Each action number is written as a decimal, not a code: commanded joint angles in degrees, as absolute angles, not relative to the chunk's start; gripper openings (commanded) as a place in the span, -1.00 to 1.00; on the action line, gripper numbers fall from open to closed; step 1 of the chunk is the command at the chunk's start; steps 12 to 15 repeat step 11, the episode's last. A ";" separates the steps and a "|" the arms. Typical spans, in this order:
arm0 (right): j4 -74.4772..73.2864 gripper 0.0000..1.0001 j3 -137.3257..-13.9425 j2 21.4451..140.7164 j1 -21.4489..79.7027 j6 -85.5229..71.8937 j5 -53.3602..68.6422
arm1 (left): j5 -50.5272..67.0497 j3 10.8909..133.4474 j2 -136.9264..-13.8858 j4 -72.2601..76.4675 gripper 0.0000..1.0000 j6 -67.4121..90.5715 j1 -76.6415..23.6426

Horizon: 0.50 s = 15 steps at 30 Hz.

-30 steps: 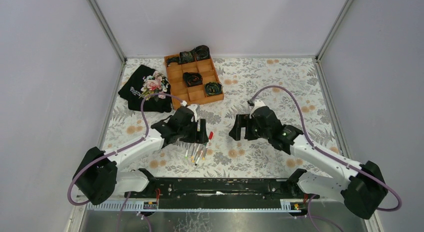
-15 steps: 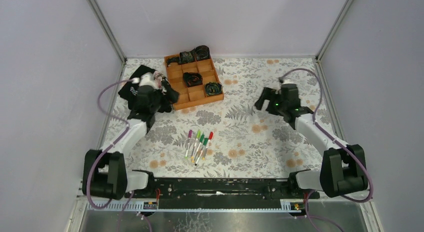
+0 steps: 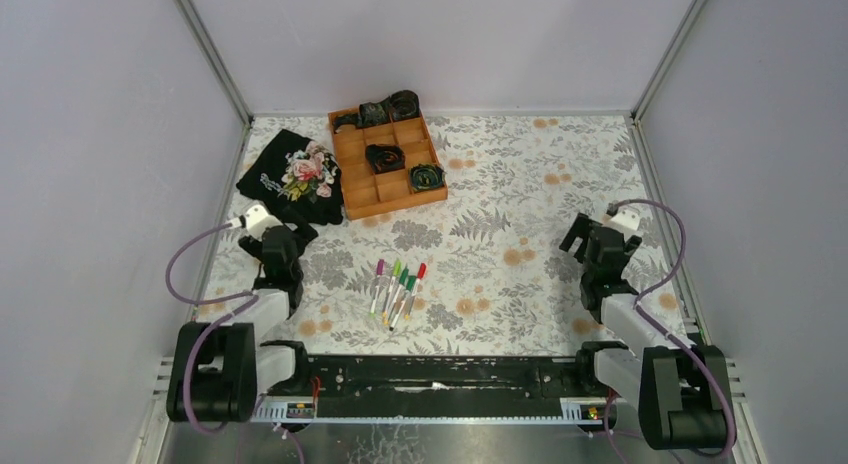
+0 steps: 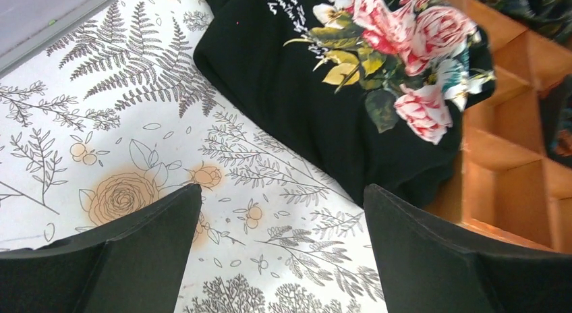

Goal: Insert the pens into the pen caps

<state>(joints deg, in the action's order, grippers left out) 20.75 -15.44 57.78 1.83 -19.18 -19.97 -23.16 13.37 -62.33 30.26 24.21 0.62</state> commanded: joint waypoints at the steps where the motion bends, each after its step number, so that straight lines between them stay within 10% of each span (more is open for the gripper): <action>1: 42.35 0.99 -12.69 62.78 2.05 -14.33 -26.39 | -26.25 15.20 -71.02 44.05 0.77 18.53 -0.15; 15: 57.79 1.00 -10.91 73.09 2.11 -9.02 -25.57 | -27.41 15.16 -77.43 54.63 0.77 13.35 -1.93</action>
